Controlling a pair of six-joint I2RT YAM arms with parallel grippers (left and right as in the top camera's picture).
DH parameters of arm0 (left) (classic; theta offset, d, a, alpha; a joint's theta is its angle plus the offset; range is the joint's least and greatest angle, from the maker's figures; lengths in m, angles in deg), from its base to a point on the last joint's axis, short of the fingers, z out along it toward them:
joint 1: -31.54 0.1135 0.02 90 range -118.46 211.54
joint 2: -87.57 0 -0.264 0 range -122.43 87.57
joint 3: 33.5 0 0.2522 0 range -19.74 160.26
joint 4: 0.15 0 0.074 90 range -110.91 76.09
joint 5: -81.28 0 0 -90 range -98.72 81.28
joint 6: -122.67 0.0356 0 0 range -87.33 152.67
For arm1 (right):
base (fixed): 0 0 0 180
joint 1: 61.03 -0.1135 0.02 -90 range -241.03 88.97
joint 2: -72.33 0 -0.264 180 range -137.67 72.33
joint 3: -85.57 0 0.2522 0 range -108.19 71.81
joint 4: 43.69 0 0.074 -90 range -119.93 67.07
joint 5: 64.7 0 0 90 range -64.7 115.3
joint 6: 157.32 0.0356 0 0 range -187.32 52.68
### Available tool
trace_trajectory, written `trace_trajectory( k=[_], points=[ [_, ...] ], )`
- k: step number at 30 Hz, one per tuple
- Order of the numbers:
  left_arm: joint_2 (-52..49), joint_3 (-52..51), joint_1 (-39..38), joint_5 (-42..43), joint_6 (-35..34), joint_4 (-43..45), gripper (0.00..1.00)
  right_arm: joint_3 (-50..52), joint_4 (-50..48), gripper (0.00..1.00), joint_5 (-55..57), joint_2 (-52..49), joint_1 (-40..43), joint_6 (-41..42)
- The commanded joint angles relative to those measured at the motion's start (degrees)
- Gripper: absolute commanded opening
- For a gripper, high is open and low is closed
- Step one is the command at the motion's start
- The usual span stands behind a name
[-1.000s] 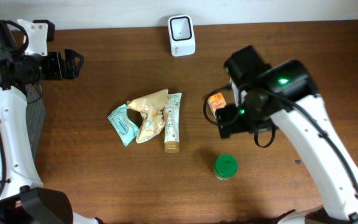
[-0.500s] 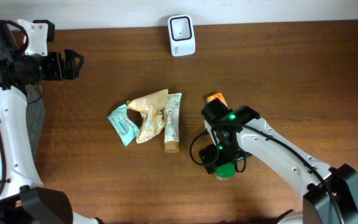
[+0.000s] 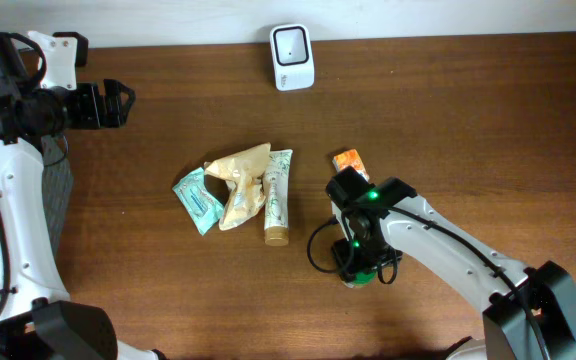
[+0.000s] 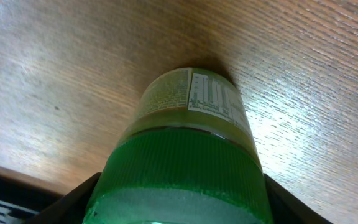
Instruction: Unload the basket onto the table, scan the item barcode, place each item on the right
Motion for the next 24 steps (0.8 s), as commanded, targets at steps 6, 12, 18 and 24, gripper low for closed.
trace_trajectory(
  k=[6,12,18,24],
  points=[
    [-0.1,0.6,0.0,0.6,-0.6,0.1,0.99,-1.8,-10.5,0.59,-0.8,0.0,0.9,26.1],
    [-0.1,0.6,0.0,0.6,-0.6,0.1,0.99,-2.1,-20.2,0.58,5.1,-0.1,1.2,37.7],
    [-0.1,0.6,0.0,0.6,-0.6,0.1,0.99,-5.2,-11.2,0.63,6.1,-0.1,12.7,35.3],
    [-0.1,0.6,0.0,0.6,-0.6,0.1,0.99,-6.3,-9.7,0.65,7.7,-0.2,24.3,32.2]
  ],
)
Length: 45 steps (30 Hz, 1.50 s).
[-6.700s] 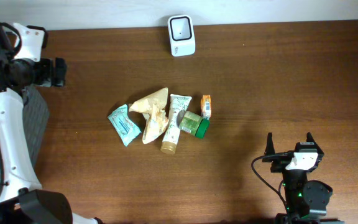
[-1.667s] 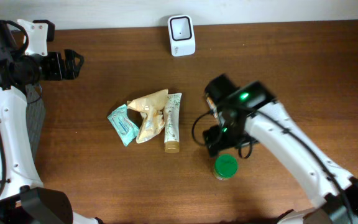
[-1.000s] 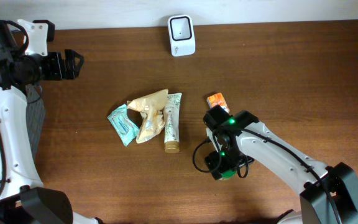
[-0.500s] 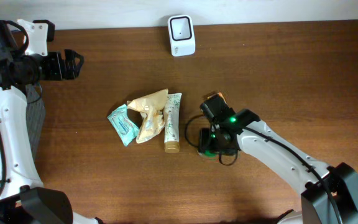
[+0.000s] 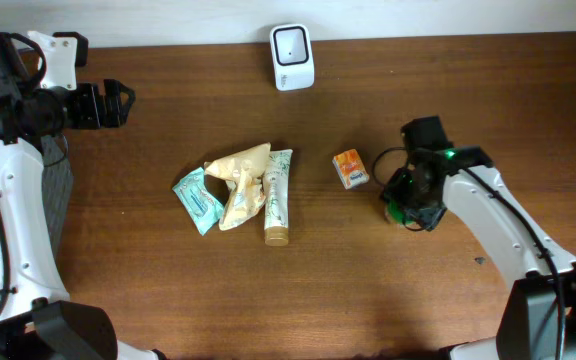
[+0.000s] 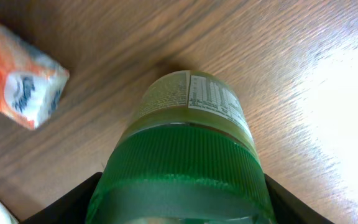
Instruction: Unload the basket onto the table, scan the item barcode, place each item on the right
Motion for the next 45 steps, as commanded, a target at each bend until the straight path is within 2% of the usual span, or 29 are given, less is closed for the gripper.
trace_trajectory(
  k=[1,3,5,7,8,12,13,15,20,23,30,32,37,45],
  points=[
    [-0.1,0.6,0.0,0.6,-0.6,0.1,0.99,-1.4,-0.1,0.68,1.1,0.0,0.7,-2.1],
    [-0.1,0.6,0.0,0.6,-0.6,0.1,0.99,-1.3,-0.2,0.78,1.1,0.0,0.7,-2.1],
    [-0.1,0.6,0.0,0.6,-0.6,0.0,0.99,-1.3,-0.3,0.83,1.1,0.0,0.7,-6.5],
    [-0.1,0.6,0.0,0.6,-0.6,0.0,0.99,-1.5,-1.1,0.86,0.9,0.0,0.7,-15.6],
    [-0.1,0.6,0.0,0.6,-0.6,0.1,0.99,-2.3,-1.0,0.91,0.3,0.0,1.0,-21.0],
    [-0.1,0.6,0.0,0.6,-0.6,0.1,0.99,-13.2,8.5,0.95,-3.5,0.0,4.1,-42.0],
    [-0.1,0.6,0.0,0.6,-0.6,0.1,0.99,-14.2,11.1,0.99,-3.4,0.0,4.1,-51.1],
    [-0.1,0.6,0.0,0.6,-0.5,0.1,0.99,-13.9,13.0,0.99,-3.5,-1.6,4.1,-54.3],
    [-0.1,0.6,0.0,0.6,-0.6,0.0,0.99,-13.8,13.7,0.99,-6.1,-11.0,4.0,-54.6],
    [-0.1,0.6,0.0,0.6,-0.6,0.0,0.99,-13.8,14.4,0.99,-5.5,-13.0,4.1,-53.9],
    [-0.1,0.6,0.0,0.6,-0.6,0.0,0.99,-13.8,14.4,0.85,-0.9,-13.0,4.1,-50.9],
    [-0.1,0.6,0.0,0.6,-0.6,0.1,0.99,-13.8,13.8,0.77,-0.8,-13.0,4.1,-50.9],
    [-0.1,0.6,0.0,0.6,-0.6,0.1,0.99,-13.8,13.3,0.76,-1.5,-13.0,4.1,-50.9],
    [-0.1,0.6,0.0,0.6,-0.6,0.1,0.99,-14.6,14.3,0.62,-5.1,-13.0,4.1,-49.4]
  ],
)
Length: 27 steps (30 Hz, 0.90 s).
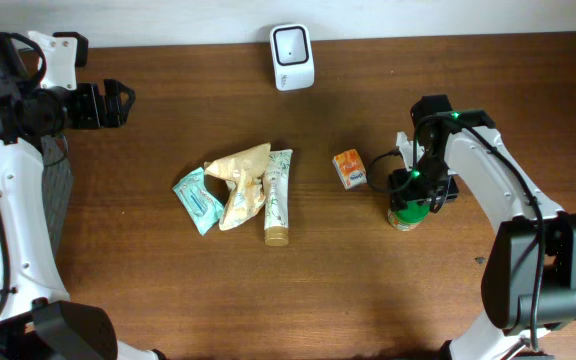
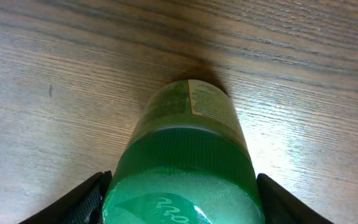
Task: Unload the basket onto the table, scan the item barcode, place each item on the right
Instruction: 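Lift the jar with the right gripper and hold it at the scanner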
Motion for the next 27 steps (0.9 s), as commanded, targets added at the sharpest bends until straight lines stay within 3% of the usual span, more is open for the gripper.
trace_trajectory(
  k=[1,5,8,12,18,21,27],
  points=[
    [-0.1,0.6,0.0,0.6,-0.5,0.0,0.99,-2.2,1.9,0.61,-3.6,-0.3,0.2,0.9],
    [-0.1,0.6,0.0,0.6,-0.6,0.0,0.99,-11.7,7.8,0.61,-11.6,-0.3,0.1,0.8],
    [-0.1,0.6,0.0,0.6,-0.6,0.0,0.99,-19.5,7.8,0.61,-27.4,-0.3,0.0,-0.2],
    [-0.1,0.6,0.0,0.6,-0.5,0.0,0.99,-21.6,-0.4,0.61,-55.4,-0.3,0.0,-8.5],
    [-0.1,0.6,0.0,0.6,-0.6,0.0,0.99,-22.2,-15.5,0.61,-77.9,-0.3,0.0,-7.9],
    [-0.1,0.6,0.0,0.6,-0.6,0.0,0.99,-22.6,-19.0,0.59,-73.2,-0.2,0.0,-1.3],
    [-0.1,0.6,0.0,0.6,-0.6,0.1,0.99,-22.5,-10.9,0.56,-24.4,-0.3,-6.5,5.2]
  ],
)
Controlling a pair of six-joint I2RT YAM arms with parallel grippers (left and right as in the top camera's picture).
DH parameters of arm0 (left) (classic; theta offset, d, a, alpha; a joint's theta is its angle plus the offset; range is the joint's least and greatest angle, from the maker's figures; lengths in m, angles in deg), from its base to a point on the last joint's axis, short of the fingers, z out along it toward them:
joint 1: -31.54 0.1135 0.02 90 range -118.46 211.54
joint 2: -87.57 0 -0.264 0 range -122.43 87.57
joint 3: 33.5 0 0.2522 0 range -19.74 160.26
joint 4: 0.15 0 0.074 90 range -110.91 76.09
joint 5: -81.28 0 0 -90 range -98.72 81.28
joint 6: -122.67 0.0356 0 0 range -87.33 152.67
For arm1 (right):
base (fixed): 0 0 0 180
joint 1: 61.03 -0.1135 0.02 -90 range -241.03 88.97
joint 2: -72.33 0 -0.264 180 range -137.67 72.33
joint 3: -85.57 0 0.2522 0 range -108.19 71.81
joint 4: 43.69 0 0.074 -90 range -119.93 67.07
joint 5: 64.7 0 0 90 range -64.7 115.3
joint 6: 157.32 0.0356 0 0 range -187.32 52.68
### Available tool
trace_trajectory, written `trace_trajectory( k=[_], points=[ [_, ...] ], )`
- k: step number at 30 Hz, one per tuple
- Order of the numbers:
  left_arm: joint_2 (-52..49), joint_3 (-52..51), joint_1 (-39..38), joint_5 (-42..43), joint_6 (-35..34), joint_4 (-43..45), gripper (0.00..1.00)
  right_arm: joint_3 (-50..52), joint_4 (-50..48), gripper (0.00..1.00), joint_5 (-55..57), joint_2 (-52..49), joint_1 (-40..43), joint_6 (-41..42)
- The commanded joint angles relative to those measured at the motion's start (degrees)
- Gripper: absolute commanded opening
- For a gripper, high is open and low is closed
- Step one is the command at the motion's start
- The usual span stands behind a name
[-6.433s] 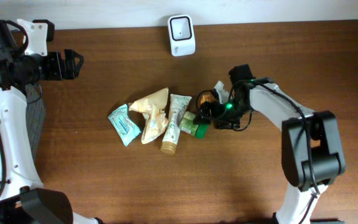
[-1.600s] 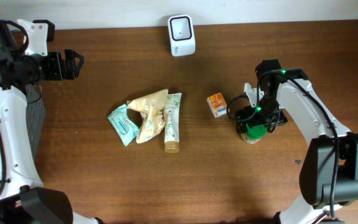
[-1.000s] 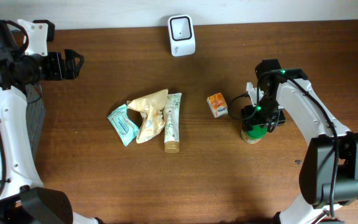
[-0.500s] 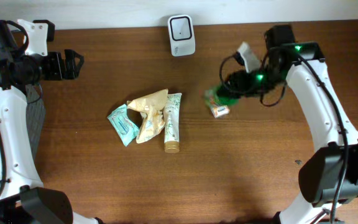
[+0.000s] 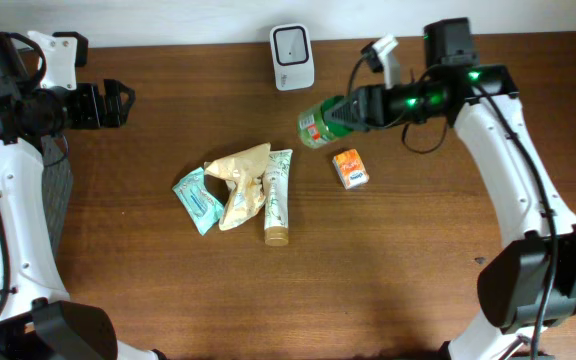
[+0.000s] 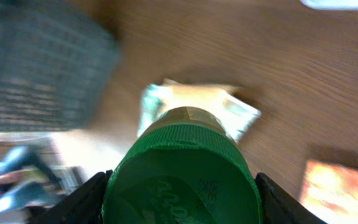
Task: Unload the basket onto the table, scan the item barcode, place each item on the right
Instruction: 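Lift the jar with the right gripper and hold it at the scanner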
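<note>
A green-capped jar (image 5: pixel 320 120) hangs on its side in the air just below and right of the white barcode scanner (image 5: pixel 291 43), its base pointing left. My right gripper (image 5: pixel 356 108) is shut on its green lid (image 6: pixel 182 171), which fills the right wrist view between both fingers. My left gripper (image 5: pixel 120 103) is far off at the table's left edge, with its jaws apart and nothing between them.
A small orange box (image 5: pixel 350 168) lies right of centre. A heap of a tan pouch (image 5: pixel 238 180), a teal packet (image 5: pixel 198 199) and a white tube (image 5: pixel 276 195) lies mid-table. A dark mesh basket (image 5: pixel 56 195) stands at the left edge.
My right gripper has lifted the jar from the table right of the orange box, and now holds it on its side up near the scanner. The left arm has not moved.
My right gripper was shut on the jar's lid low on the table, below the orange box. Then it held the jar right of the box, then upright on the wood there. Now the jar is tipped sideways in the air by the scanner.
</note>
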Motion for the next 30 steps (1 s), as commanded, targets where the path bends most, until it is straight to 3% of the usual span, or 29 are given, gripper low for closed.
trace_trajectory(
  k=[1,3,6,15,17,18,20,25,30],
  points=[
    [-0.1,0.6,0.0,0.6,-0.6,0.0,0.99,-1.0,0.7,0.56,24.6,0.3,-4.7,2.4],
    [-0.1,0.6,0.0,0.6,-0.5,0.0,0.99,-0.9,2.1,0.56,39.1,-0.2,-6.9,4.9],
    [-0.1,0.6,0.0,0.6,-0.6,0.0,0.99,-0.8,4.5,0.56,49.3,-3.0,-5.2,6.9],
    [-0.1,0.6,0.0,0.6,-0.5,0.0,0.99,-0.8,4.3,0.57,47.0,-15.1,1.7,6.8],
    [-0.1,0.6,0.0,0.6,-0.6,0.0,0.99,-0.8,5.1,0.75,45.9,-15.1,2.2,6.8],
    [-0.1,0.6,0.0,0.6,-0.6,0.0,0.99,-1.4,6.4,0.89,45.1,-15.1,2.4,6.2],
    [-0.1,0.6,0.0,0.6,-0.6,0.0,0.99,-3.6,9.5,0.98,44.7,-15.1,2.5,2.9],
    [-0.1,0.6,0.0,0.6,-0.5,0.0,0.99,-6.4,11.9,0.98,44.7,-16.0,2.4,-7.9],
    [-0.1,0.6,0.0,0.6,-0.6,0.0,0.99,-6.4,10.4,0.99,46.0,-18.4,2.4,-8.9]
  ],
)
